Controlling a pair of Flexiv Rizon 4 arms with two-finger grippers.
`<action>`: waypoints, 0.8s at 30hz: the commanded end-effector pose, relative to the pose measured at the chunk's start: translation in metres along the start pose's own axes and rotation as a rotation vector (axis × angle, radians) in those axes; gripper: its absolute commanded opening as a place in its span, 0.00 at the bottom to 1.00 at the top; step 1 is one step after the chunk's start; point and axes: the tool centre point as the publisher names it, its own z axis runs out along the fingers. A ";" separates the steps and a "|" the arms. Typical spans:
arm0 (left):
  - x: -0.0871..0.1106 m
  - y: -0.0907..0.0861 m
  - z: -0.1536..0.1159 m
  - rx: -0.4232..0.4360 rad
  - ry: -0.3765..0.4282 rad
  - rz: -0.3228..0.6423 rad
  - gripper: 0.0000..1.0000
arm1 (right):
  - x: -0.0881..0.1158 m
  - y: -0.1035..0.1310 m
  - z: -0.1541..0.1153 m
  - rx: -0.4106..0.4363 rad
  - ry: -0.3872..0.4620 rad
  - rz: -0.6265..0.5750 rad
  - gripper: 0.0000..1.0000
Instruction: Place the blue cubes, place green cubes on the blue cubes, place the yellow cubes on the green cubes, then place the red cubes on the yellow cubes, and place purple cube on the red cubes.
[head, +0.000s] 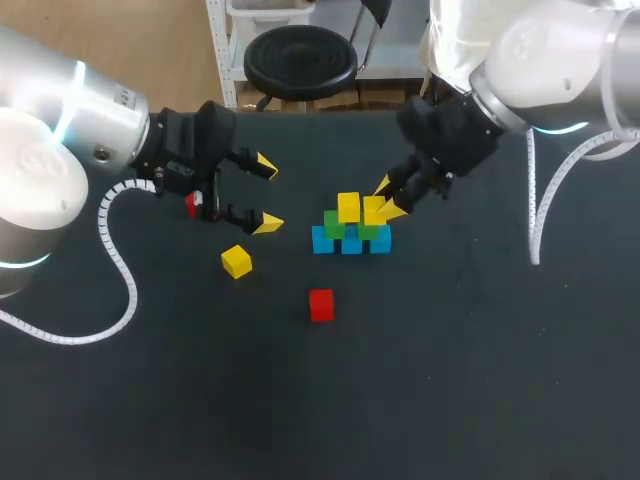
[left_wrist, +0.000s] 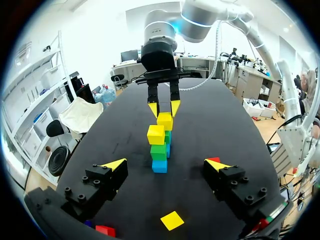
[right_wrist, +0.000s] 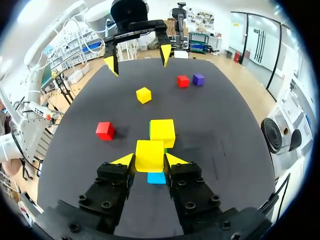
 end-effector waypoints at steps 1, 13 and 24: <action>0.002 -0.001 0.000 -0.002 -0.007 0.003 1.00 | 0.000 -0.002 0.001 0.004 0.000 -0.003 0.00; 0.002 -0.001 0.000 -0.002 -0.007 0.003 1.00 | 0.001 -0.003 0.003 0.013 0.001 -0.011 0.00; 0.002 -0.001 0.000 -0.002 -0.007 0.003 1.00 | 0.002 -0.006 0.004 0.015 -0.003 -0.008 0.00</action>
